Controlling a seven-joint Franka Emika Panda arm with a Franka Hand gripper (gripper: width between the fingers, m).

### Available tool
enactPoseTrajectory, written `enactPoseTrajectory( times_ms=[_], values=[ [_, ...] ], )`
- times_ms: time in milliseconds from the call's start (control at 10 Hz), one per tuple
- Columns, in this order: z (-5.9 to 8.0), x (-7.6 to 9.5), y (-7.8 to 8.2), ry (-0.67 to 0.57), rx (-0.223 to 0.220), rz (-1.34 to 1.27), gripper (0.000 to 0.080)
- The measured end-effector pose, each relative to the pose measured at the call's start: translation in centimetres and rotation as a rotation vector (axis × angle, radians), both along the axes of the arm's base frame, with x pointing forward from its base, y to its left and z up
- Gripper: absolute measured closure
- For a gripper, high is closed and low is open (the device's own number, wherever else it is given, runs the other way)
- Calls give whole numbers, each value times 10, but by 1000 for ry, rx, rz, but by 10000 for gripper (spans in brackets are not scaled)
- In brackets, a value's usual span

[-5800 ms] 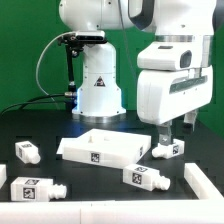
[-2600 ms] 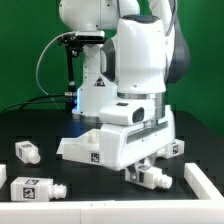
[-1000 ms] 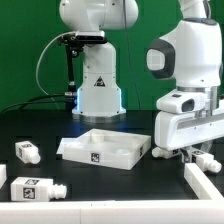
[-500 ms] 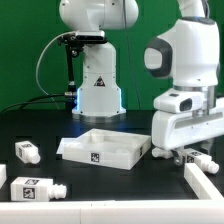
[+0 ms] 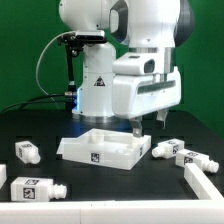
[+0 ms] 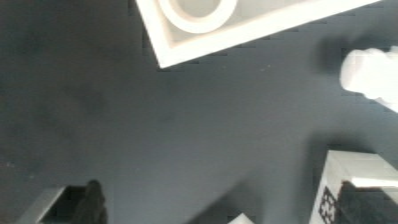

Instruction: Assemble one leg

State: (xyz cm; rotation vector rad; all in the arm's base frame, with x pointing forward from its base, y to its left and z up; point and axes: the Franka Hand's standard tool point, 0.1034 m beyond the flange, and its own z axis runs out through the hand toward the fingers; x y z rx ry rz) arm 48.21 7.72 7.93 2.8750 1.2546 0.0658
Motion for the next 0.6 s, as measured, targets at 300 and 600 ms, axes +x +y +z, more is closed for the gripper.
enactPoseTrajectory(
  times_ms=[300, 600],
  values=[
    [0, -1, 1, 0, 0, 3, 150],
    [-24, -37, -50, 18, -14, 134, 150]
  ],
)
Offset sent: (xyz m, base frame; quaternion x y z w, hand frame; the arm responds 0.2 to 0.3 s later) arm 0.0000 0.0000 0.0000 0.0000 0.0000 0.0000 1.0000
